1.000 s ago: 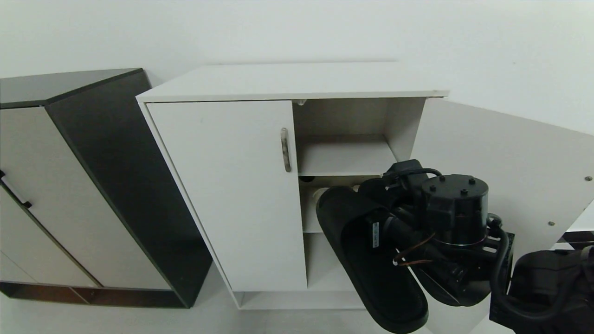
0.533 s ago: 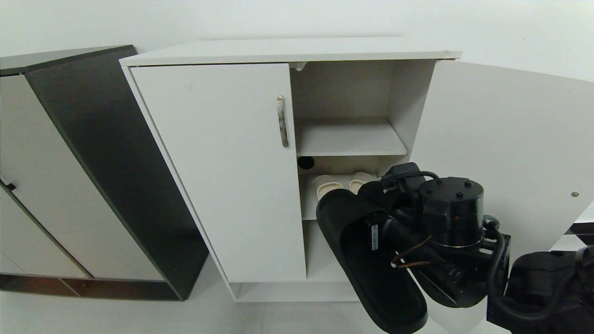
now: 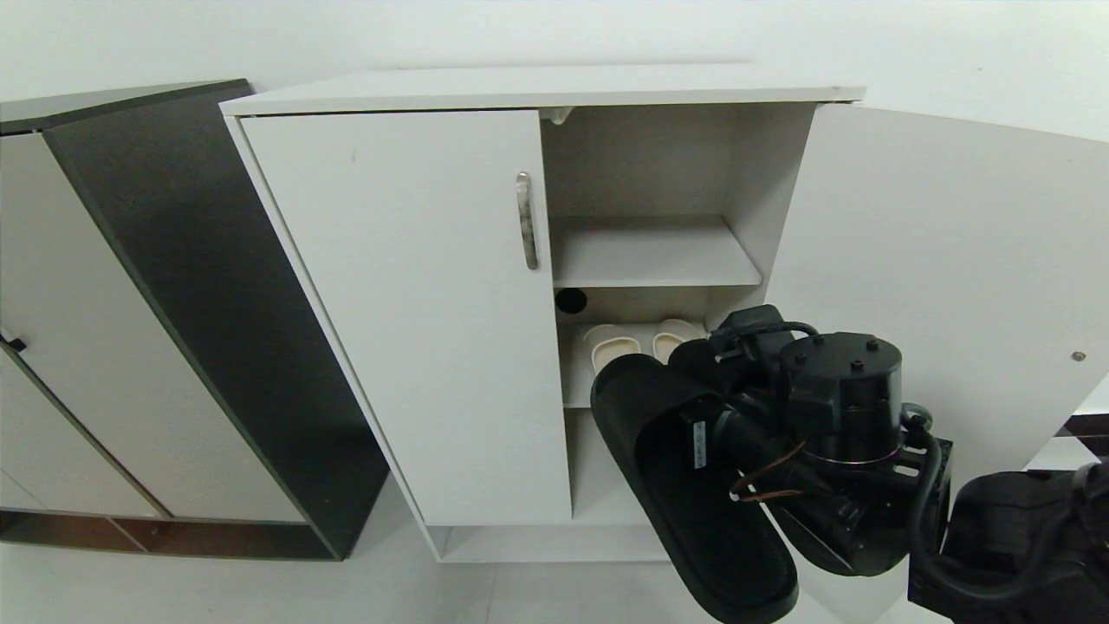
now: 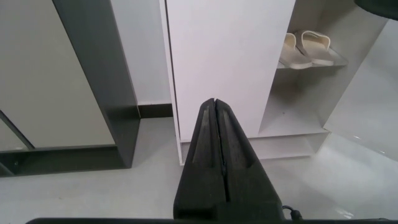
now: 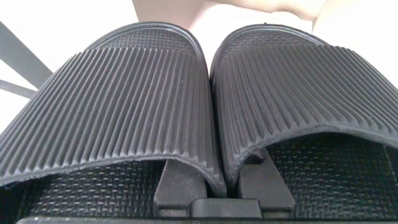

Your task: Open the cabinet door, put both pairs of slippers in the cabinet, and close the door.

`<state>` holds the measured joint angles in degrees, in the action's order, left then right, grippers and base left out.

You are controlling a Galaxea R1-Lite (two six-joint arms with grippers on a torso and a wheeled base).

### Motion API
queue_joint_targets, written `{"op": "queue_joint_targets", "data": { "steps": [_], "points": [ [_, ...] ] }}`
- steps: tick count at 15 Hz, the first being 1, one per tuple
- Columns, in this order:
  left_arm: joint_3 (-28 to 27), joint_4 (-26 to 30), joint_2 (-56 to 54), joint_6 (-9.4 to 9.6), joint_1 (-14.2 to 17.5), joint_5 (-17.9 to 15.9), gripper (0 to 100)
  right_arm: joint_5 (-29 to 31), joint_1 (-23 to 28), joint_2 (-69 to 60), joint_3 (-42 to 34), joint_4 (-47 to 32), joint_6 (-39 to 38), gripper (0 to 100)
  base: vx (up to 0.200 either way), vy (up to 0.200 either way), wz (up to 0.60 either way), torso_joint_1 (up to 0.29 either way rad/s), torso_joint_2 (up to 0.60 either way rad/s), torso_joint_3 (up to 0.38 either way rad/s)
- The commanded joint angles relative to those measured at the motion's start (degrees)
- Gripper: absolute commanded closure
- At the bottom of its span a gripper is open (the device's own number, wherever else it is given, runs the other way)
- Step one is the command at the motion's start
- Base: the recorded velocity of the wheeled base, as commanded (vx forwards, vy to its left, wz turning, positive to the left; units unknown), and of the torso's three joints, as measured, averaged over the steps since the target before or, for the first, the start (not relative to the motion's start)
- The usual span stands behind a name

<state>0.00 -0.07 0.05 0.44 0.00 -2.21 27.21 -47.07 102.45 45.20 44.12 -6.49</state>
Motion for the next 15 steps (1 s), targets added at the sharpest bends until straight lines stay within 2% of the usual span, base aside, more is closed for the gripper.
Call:
{"op": "queue_joint_targets", "data": {
  "steps": [1, 4, 5, 9, 12, 15],
  "points": [
    [0.0, 0.0, 0.0, 0.0, 0.0, 0.0, 100, 0.2, 0.0, -0.1, 0.1, 0.2, 1.3, 100, 0.0, 0.0, 0.0, 0.0, 0.0, 0.0],
    [0.0, 0.0, 0.0, 0.0, 0.0, 0.0, 100, 2.3, -0.8, 0.2, 2.6, -1.0, 2.4, 100, 0.0, 0.0, 0.0, 0.0, 0.0, 0.0],
    [0.0, 0.0, 0.0, 0.09, 0.0, 0.0, 100, 8.3, -1.6, 1.0, 8.5, -7.5, 0.7, 100, 0.0, 0.0, 0.0, 0.0, 0.0, 0.0],
    [0.0, 0.0, 0.0, 0.09, 0.0, 0.0, 100, 16.5, -4.1, 1.6, 25.1, -25.9, -6.4, 100, 0.0, 0.0, 0.0, 0.0, 0.0, 0.0],
    [0.0, 0.0, 0.0, 0.09, 0.0, 0.0, 100, 21.6, -4.3, 4.3, 28.9, -27.7, -7.0, 100, 0.0, 0.0, 0.0, 0.0, 0.0, 0.0],
    [0.0, 0.0, 0.0, 0.09, 0.0, 0.0, 100, 21.7, -4.3, 4.8, 28.9, -27.7, -7.0, 100, 0.0, 0.0, 0.0, 0.0, 0.0, 0.0]
  ]
}}
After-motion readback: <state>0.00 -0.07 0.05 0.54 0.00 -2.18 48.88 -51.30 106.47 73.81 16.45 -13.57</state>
